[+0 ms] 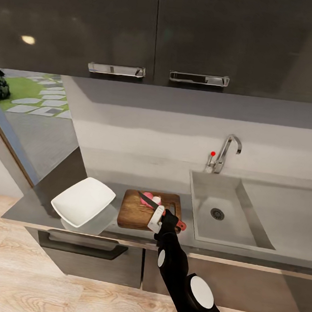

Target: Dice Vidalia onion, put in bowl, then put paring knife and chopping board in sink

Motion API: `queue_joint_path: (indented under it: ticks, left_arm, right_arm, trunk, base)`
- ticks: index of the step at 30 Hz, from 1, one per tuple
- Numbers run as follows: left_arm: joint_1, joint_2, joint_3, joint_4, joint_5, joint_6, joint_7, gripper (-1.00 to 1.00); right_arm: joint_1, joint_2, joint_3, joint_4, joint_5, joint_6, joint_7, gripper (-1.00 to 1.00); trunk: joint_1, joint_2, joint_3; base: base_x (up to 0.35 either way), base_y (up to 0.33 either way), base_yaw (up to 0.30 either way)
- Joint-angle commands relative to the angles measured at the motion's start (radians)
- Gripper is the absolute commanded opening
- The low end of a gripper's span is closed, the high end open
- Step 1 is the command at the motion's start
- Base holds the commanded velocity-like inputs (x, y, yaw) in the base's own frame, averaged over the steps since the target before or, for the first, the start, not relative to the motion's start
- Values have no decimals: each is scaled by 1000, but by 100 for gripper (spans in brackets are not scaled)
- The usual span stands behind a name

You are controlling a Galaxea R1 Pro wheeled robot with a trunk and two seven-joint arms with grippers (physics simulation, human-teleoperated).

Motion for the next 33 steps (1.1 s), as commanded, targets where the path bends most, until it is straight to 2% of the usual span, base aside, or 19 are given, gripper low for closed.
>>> queue_joint_path:
  ticks: [1, 20, 24, 25, 26, 33]
  left_arm:
    - [0, 2, -8, -1, 7, -1, 9, 100]
    - [0, 2, -8, -1, 7, -2, 9, 100]
    - [0, 2, -8, -1, 7, -2, 9, 100]
    - [0, 1, -8, -1, 7, -1, 9, 100]
    - [0, 1, -9, -1, 7, -1, 9, 100]
    - [0, 1, -10, -1, 7, -1, 9, 100]
  right_arm:
    - [-1, 0, 1, -1, 11, 5, 9, -100]
    - [-2, 0, 2, -29, 10, 4, 8, -100]
    - [-1, 0, 1, -61, -9, 4, 8, -100]
    - [-1, -1, -1, -77, -32, 4, 8, -100]
    - [-1, -2, -1, -80, -38, 4, 8, -100]
    - [-1, -3, -1, -78, -47, 5, 8, -100]
  trunk:
    - [1, -2, -2]
    - [1, -2, -2]
    - [1, -2, -2]
    - [1, -2, -2]
    - [1, -2, -2]
    - [1, -2, -3]
  base:
    - [0, 0, 0]
    - [0, 0, 0]
    - [0, 0, 0]
    - [-34, 0, 0]
    - [-67, -6, 0]
    - [-35, -175, 0]
